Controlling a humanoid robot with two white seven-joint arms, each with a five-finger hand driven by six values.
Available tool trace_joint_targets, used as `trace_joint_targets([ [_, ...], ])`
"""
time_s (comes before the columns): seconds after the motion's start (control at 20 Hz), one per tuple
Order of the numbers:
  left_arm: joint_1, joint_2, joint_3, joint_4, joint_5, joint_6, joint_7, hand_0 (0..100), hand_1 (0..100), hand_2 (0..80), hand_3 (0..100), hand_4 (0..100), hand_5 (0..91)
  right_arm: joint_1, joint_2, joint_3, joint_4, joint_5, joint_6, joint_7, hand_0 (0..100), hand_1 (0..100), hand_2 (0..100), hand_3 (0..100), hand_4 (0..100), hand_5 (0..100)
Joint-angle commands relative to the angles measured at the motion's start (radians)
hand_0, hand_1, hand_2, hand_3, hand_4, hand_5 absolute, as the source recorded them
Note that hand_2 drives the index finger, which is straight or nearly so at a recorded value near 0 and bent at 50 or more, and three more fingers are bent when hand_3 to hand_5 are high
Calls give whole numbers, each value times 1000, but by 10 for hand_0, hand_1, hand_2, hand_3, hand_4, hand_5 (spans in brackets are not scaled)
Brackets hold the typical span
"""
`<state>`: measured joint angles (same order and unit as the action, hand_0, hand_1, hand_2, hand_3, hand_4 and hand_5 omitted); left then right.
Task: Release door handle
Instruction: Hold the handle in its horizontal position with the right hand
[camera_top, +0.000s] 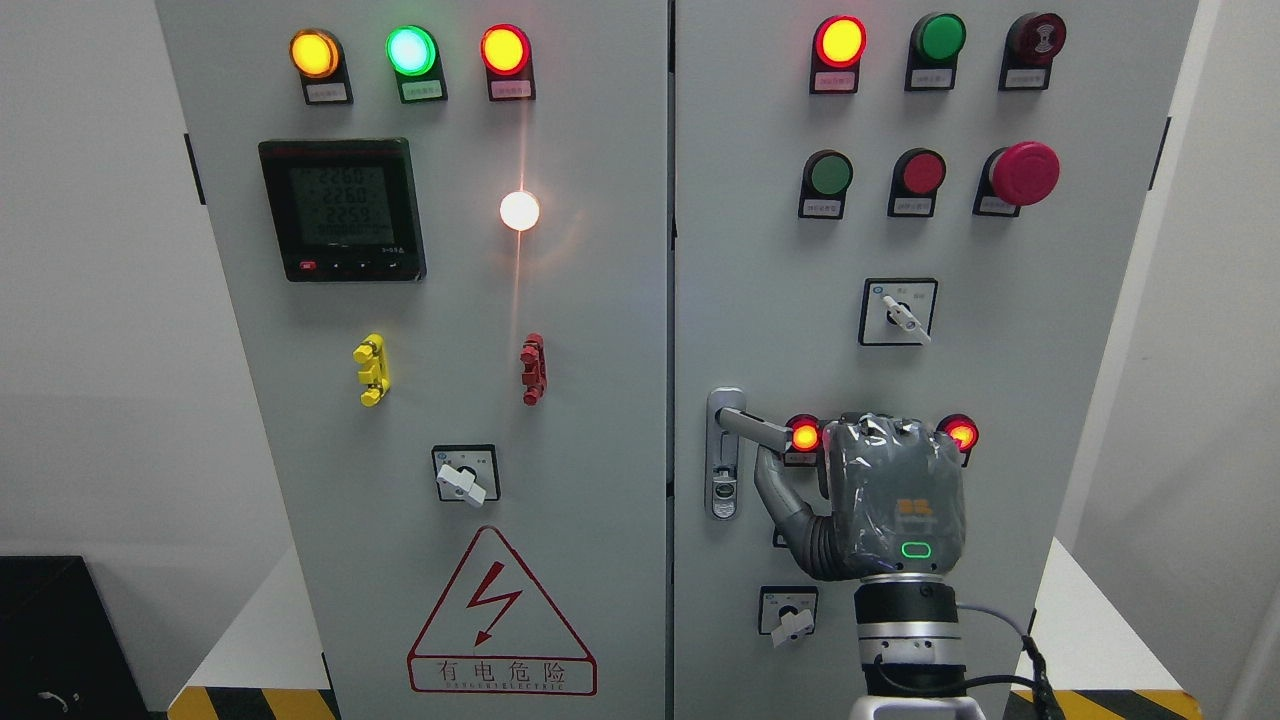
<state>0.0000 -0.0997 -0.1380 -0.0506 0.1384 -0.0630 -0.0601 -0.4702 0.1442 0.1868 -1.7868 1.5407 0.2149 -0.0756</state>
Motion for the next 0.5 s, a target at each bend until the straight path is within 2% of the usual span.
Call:
trace_joint_targets([
  [0.0,20,0,0,0,0,0,0,120,556,0,0,0,0,-2,0,-1,0,-1,0,0,492,284,1000,1000,1000,1000],
  [0.45,20,0,0,0,0,0,0,120,556,0,0,0,0,-2,0,-6,-2,-2,-2,0,492,283,1000,1000,1000,1000],
])
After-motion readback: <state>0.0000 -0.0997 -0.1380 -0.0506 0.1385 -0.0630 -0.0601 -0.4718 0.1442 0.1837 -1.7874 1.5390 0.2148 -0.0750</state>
